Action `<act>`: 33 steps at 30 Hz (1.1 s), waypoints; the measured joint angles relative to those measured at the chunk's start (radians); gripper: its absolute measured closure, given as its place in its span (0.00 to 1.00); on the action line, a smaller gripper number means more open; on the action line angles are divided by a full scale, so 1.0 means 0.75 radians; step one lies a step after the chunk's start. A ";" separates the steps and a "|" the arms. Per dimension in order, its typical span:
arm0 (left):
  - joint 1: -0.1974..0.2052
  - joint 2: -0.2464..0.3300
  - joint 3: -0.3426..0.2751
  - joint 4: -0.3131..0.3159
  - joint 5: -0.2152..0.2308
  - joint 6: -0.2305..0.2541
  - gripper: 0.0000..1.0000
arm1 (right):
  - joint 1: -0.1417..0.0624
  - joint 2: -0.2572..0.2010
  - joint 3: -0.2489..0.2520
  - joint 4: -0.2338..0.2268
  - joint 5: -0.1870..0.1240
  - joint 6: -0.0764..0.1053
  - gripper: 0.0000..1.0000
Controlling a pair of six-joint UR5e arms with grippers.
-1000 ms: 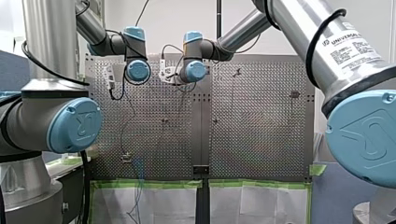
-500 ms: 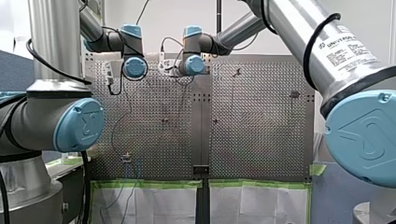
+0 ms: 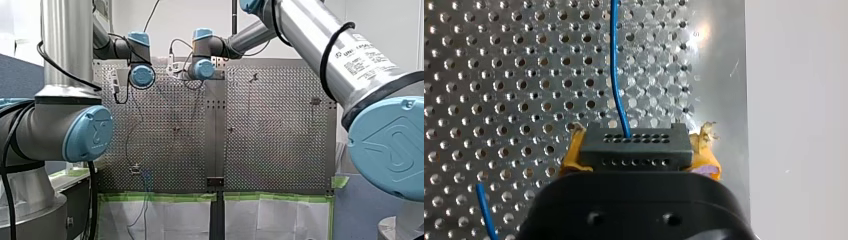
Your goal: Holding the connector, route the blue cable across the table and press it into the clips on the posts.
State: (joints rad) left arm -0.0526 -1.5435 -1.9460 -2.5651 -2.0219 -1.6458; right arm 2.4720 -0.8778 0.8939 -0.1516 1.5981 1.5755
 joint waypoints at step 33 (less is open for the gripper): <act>0.214 -0.148 0.116 0.046 0.285 -0.103 1.00 | -0.003 0.093 -0.189 0.031 0.030 -0.010 1.00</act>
State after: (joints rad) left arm 0.1080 -1.6548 -1.8592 -2.5303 -1.8082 -1.7228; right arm 2.4700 -0.8081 0.7524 -0.1283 1.6205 1.5679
